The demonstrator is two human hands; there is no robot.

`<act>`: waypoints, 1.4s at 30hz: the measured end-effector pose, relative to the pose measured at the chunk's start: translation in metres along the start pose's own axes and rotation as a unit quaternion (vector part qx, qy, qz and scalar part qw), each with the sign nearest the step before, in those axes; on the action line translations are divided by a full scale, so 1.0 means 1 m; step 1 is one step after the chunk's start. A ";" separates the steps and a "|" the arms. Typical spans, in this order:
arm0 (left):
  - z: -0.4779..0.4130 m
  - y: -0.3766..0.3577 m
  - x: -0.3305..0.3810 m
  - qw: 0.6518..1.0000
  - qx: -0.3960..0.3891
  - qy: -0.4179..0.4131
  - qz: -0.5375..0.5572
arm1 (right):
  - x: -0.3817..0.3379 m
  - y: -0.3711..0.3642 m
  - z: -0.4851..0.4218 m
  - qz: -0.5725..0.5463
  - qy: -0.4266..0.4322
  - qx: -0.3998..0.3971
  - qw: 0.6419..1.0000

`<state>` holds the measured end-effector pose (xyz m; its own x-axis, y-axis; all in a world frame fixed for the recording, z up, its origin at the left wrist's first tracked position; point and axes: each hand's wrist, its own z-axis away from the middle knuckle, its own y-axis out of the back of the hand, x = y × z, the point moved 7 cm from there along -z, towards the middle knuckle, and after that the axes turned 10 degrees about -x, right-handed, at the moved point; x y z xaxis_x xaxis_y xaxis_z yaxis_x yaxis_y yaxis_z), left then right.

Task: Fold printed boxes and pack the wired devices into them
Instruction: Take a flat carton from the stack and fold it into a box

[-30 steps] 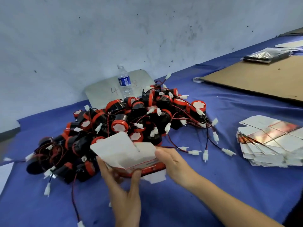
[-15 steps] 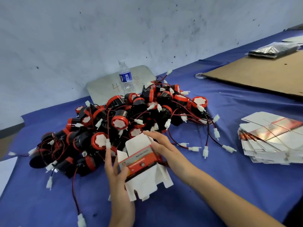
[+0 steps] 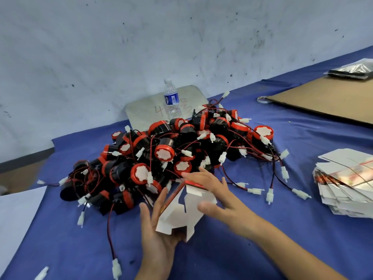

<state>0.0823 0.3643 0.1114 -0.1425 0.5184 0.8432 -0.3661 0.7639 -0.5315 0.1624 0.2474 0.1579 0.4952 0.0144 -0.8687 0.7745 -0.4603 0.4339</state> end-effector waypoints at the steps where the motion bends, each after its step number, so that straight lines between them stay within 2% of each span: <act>1: 0.001 -0.004 -0.001 1.000 -0.013 0.011 -0.005 | -0.003 0.003 -0.001 0.027 0.012 0.026 0.999; 4: 0.000 -0.015 -0.004 0.999 -0.036 0.025 0.000 | -0.007 0.005 -0.001 0.096 0.059 0.087 0.990; 6: -0.001 -0.024 -0.004 0.999 -0.047 0.013 -0.006 | -0.007 0.003 0.001 0.105 0.083 0.100 0.986; 9: 0.002 -0.017 -0.005 0.991 -0.049 -0.006 -0.127 | -0.009 0.003 0.002 0.047 0.115 0.096 0.988; 10: 0.004 -0.015 -0.005 0.979 -0.064 -0.013 -0.194 | -0.010 0.004 0.003 0.026 0.121 0.097 0.987; 13: -0.003 -0.032 -0.006 0.946 -0.097 -0.050 -0.304 | -0.011 0.013 0.006 -0.034 0.138 0.123 0.982; 15: 0.009 -0.037 -0.003 0.896 -0.105 -0.133 -0.410 | -0.014 0.016 0.009 -0.042 0.149 0.146 0.977; 16: 0.017 -0.034 -0.004 0.875 -0.098 -0.168 -0.443 | -0.016 0.015 0.010 -0.038 0.154 0.150 0.976; 18: 0.022 -0.026 0.002 0.854 -0.042 -0.216 -0.471 | -0.018 0.012 0.011 -0.017 0.168 0.151 0.974; 20: 0.022 -0.032 0.009 0.838 -0.050 -0.235 -0.490 | -0.020 0.012 0.011 0.032 0.167 0.166 0.971; 21: 0.020 -0.031 0.011 0.848 -0.045 -0.229 -0.476 | -0.020 0.015 0.012 0.056 0.168 0.180 0.968; 22: 0.017 -0.030 0.019 0.872 -0.023 -0.213 -0.441 | -0.020 0.018 0.012 0.073 0.169 0.196 0.963; 25: 0.004 -0.015 0.023 0.963 0.037 -0.169 -0.208 | -0.018 0.028 0.016 0.084 0.161 0.245 0.952; 27: 0.007 -0.019 0.025 0.980 0.040 -0.146 -0.129 | -0.016 0.029 0.017 0.079 0.153 0.264 0.949; 28: 0.011 -0.028 0.026 0.978 0.012 -0.148 -0.143 | -0.015 0.027 0.016 0.072 0.148 0.259 0.952; 30: 0.023 -0.041 0.032 0.962 0.027 -0.179 -0.203 | -0.012 0.021 0.014 0.040 0.133 0.236 0.962; 32: 0.029 -0.038 0.023 0.961 0.041 -0.181 -0.204 | -0.010 0.018 0.013 0.014 0.124 0.225 0.966; 33: 0.025 -0.032 0.014 0.967 0.055 -0.165 -0.187 | -0.009 0.017 0.013 0.007 0.125 0.227 0.966; 35: 0.030 -0.026 0.008 0.959 0.071 -0.150 -0.232 | -0.008 0.018 0.014 -0.010 0.132 0.244 0.961; 37: 0.027 -0.019 -0.001 0.961 0.135 -0.131 -0.200 | -0.007 0.020 0.015 -0.020 0.134 0.264 0.955; 39: 0.022 -0.022 -0.010 0.955 0.158 -0.132 -0.212 | -0.007 0.021 0.017 -0.015 0.133 0.275 0.952; 41: 0.023 -0.019 -0.011 0.948 0.158 -0.162 -0.222 | -0.009 0.021 0.018 0.001 0.140 0.283 0.949; 42: 0.025 -0.023 -0.010 0.958 0.138 -0.155 -0.198 | -0.010 0.020 0.019 0.010 0.145 0.289 0.946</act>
<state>0.0694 0.3326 0.1173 -0.1927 0.0363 0.9806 -0.6707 0.7245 -0.1587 0.1661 0.2211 0.1706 0.6595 0.2048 -0.7232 0.4611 -0.8701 0.1740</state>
